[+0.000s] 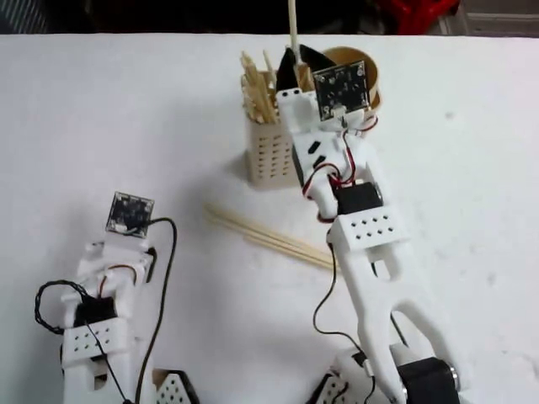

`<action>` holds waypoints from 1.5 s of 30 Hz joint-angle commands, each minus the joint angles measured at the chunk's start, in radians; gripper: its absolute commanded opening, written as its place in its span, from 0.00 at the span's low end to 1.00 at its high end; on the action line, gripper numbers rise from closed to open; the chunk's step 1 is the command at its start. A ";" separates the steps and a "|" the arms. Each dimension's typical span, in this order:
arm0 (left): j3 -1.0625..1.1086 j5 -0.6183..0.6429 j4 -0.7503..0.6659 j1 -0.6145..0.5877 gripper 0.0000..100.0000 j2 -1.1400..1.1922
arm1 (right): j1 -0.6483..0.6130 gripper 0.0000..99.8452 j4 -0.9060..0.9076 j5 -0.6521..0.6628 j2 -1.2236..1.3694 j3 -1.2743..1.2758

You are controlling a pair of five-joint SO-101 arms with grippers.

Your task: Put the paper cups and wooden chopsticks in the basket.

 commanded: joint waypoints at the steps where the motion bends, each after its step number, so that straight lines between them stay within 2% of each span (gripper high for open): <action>1: -0.005 0.005 -0.021 -0.005 0.23 -0.012 | 0.007 0.17 0.033 -0.008 -0.015 -0.008; 7: -0.005 0.005 -0.021 -0.005 0.23 -0.012 | 0.007 0.14 0.202 -0.008 -0.035 -0.006; 12: -0.005 0.005 -0.021 -0.005 0.23 -0.012 | 0.010 0.12 0.579 -0.005 -0.200 -0.008; 14: -0.005 0.005 -0.021 -0.005 0.23 -0.012 | 0.002 0.12 0.753 0.068 -0.298 -0.012; 18: -0.005 0.005 -0.021 -0.005 0.23 -0.012 | -0.090 0.12 1.030 0.333 -0.470 -0.008; 22: -0.005 0.005 -0.021 -0.005 0.23 -0.012 | -0.173 0.12 1.211 0.396 -0.516 -0.003; 26: -0.005 0.005 -0.021 -0.005 0.23 -0.012 | -0.191 0.21 1.156 0.399 -0.433 0.097; 29: -0.005 0.005 -0.021 -0.005 0.23 -0.012 | -0.239 0.27 1.082 0.497 -0.306 0.187; 31: -0.005 0.005 -0.021 -0.005 0.23 -0.012 | -0.275 0.27 1.018 0.557 -0.203 0.230; 37: -0.005 0.005 -0.021 -0.007 0.23 -0.012 | -0.259 0.27 0.773 0.574 0.101 0.239; 45: -0.005 0.005 -0.021 -0.007 0.23 -0.012 | -0.200 0.23 0.697 0.592 0.348 0.135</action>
